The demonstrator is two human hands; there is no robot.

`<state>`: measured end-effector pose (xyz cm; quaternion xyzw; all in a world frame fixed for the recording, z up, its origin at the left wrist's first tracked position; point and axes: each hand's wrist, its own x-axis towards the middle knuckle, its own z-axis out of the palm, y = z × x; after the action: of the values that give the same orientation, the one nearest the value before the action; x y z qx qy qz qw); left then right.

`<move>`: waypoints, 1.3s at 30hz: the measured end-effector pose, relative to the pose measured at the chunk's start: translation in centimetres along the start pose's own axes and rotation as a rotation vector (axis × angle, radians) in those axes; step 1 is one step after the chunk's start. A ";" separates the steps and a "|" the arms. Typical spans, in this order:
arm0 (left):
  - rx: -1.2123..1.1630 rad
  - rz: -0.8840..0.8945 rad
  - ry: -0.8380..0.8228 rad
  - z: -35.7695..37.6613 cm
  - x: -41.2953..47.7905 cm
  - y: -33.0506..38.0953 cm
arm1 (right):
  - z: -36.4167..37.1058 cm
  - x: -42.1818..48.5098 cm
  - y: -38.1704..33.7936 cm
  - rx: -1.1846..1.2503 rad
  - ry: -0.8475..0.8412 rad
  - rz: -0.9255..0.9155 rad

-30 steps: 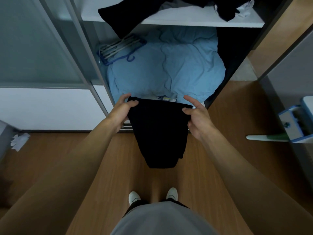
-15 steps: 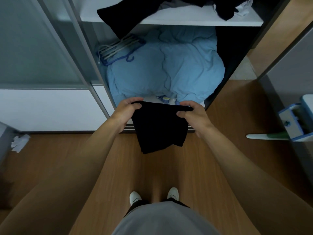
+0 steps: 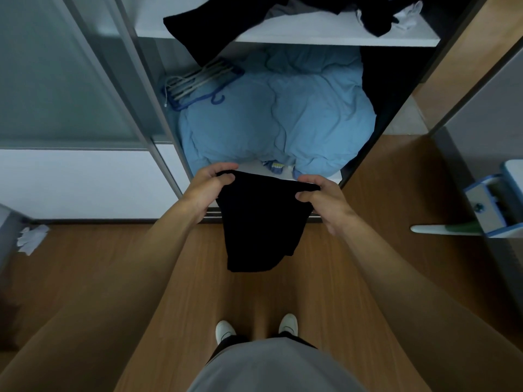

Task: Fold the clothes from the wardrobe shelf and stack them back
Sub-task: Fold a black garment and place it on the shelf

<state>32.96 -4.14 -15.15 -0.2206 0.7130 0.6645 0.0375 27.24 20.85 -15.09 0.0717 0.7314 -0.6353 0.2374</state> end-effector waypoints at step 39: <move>0.641 -0.090 -0.206 -0.2 0.1 2.1 | 0.1 -1.2 -0.8 -0.329 -0.199 0.056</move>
<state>32.20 -4.27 -13.24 -0.1607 0.8676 0.4231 0.2060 28.05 20.83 -13.88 -0.0109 0.7962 -0.5041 0.3345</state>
